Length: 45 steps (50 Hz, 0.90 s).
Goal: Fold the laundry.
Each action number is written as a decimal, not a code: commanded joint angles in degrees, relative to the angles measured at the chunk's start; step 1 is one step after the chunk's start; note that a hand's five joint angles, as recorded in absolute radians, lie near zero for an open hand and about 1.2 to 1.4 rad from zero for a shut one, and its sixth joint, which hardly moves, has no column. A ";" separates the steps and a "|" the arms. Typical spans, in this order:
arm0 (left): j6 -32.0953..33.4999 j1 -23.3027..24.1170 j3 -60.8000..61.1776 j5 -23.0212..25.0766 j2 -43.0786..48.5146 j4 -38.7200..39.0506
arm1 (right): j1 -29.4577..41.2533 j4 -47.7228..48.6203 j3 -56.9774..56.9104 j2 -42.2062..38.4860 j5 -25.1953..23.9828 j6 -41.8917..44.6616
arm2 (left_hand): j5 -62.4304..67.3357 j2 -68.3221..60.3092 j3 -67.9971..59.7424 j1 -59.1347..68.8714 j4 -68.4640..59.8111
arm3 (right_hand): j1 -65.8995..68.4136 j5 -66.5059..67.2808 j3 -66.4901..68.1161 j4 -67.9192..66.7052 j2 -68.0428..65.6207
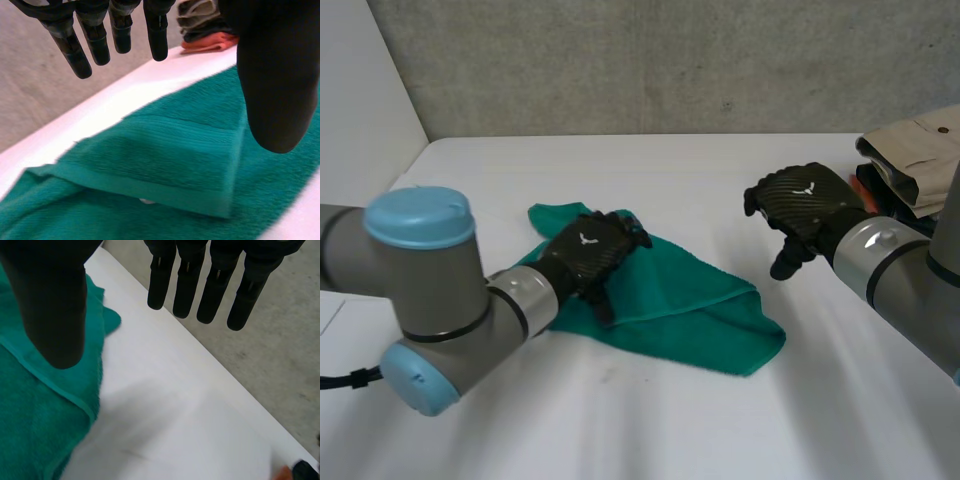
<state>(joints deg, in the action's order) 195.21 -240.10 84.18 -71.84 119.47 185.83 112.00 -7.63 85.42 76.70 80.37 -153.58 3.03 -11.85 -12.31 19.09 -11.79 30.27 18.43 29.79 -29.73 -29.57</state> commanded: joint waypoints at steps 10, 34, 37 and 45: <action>2.36 0.16 -12.19 -1.73 13.06 -5.04 | -3.72 5.33 11.07 0.47 -0.57 2.93 | 11.29 -12.47 -12.00 5.22 -12.52 | -0.76 1.08 -0.27 0.22 0.06; 4.47 -0.64 -16.33 -2.26 17.64 -3.81 | -6.00 9.56 16.27 0.47 -1.54 2.84 | 38.86 -40.04 -39.58 32.80 -40.10 | -0.42 1.42 0.06 -0.12 -0.28; 5.44 -0.37 -17.03 -2.34 18.26 -3.11 | -6.18 9.65 16.53 0.73 -1.54 2.84 | 62.72 -63.90 -63.44 56.66 -63.95 | -0.42 1.42 0.06 -0.12 -0.28; 7.02 -0.11 -18.70 -6.56 18.52 0.67 | -7.06 9.91 16.97 0.91 -1.71 2.93 | 66.97 -68.15 -67.69 60.91 -68.21 | -0.42 1.42 0.06 -0.12 -0.28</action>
<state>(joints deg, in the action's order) 201.26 -240.42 66.74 -75.07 137.86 183.61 105.48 2.20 102.18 77.51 78.78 -150.67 55.21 -68.11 -67.16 65.91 -68.43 29.50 16.75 28.69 -28.42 -28.46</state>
